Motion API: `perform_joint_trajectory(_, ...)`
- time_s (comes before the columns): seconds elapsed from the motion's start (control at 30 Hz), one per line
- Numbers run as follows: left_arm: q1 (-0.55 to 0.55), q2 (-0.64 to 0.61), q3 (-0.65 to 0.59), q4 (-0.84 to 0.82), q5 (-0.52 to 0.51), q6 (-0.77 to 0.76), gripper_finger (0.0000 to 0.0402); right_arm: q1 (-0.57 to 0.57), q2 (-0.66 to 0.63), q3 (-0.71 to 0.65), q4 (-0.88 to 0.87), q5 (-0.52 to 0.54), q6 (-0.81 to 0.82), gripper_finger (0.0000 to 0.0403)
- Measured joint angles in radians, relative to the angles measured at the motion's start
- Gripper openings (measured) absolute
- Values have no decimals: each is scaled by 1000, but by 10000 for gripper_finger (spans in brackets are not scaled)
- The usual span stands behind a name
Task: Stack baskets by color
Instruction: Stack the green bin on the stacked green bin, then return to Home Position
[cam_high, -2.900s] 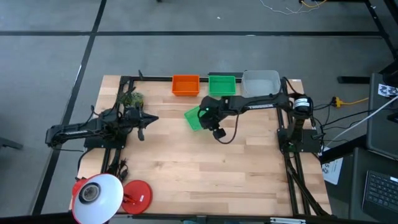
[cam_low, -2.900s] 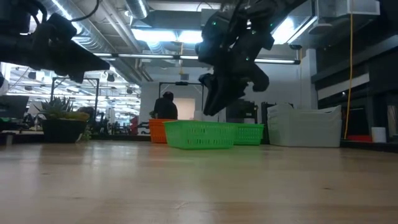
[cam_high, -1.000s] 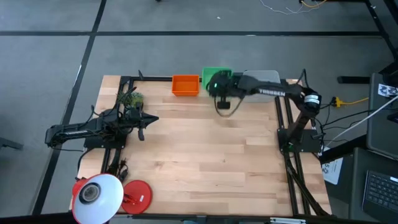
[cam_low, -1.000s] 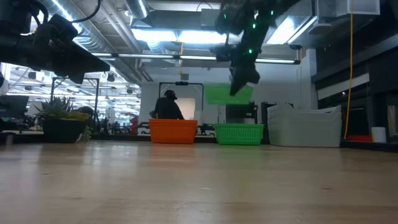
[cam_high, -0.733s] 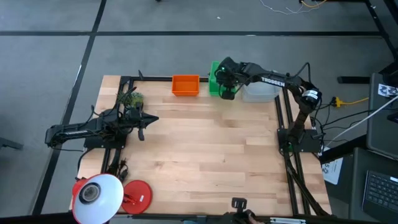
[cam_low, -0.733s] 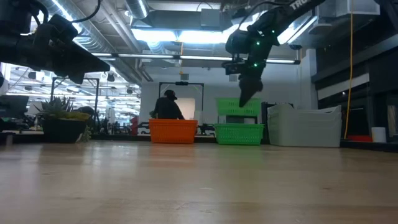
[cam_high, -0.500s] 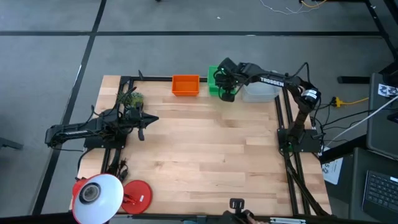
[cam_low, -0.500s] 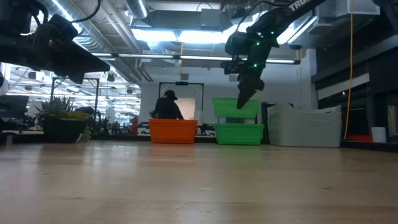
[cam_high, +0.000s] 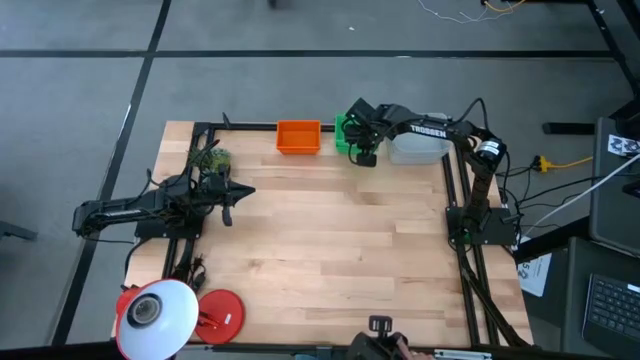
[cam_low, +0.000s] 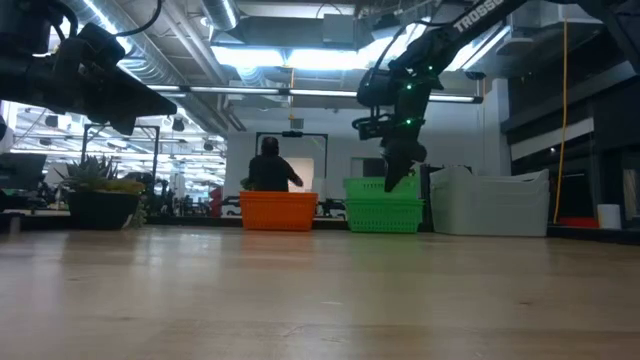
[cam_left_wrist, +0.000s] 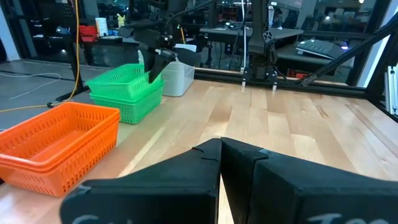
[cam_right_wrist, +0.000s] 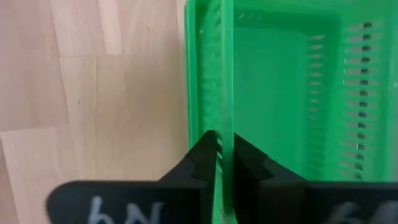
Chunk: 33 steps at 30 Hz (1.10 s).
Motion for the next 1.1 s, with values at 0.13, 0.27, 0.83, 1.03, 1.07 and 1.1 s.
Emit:
perform_joint_trajectory(0.13, 0, 0, 0, 0, 0, 0, 0, -12, 0, 0, -28, 1, 11, 63)
perform_joint_trajectory(0.27, 0, 0, 0, 0, 0, 0, 0, -13, 0, 0, -56, 2, 18, 87)
perform_joint_trajectory(0.83, 0, 0, 0, 0, 0, 0, 0, 205, -67, 121, -504, -70, 529, 100)
perform_joint_trajectory(1.03, 0, 0, 0, 0, 0, 0, 0, 403, -293, -183, -383, 31, 650, 100)
perform_joint_trajectory(1.07, 0, 0, 0, 0, 0, 0, 0, 427, -353, -256, -315, 21, 669, 100)
perform_joint_trajectory(1.1, 0, 0, 0, 0, 0, 0, 0, 443, -422, -330, -249, -11, 690, 100)
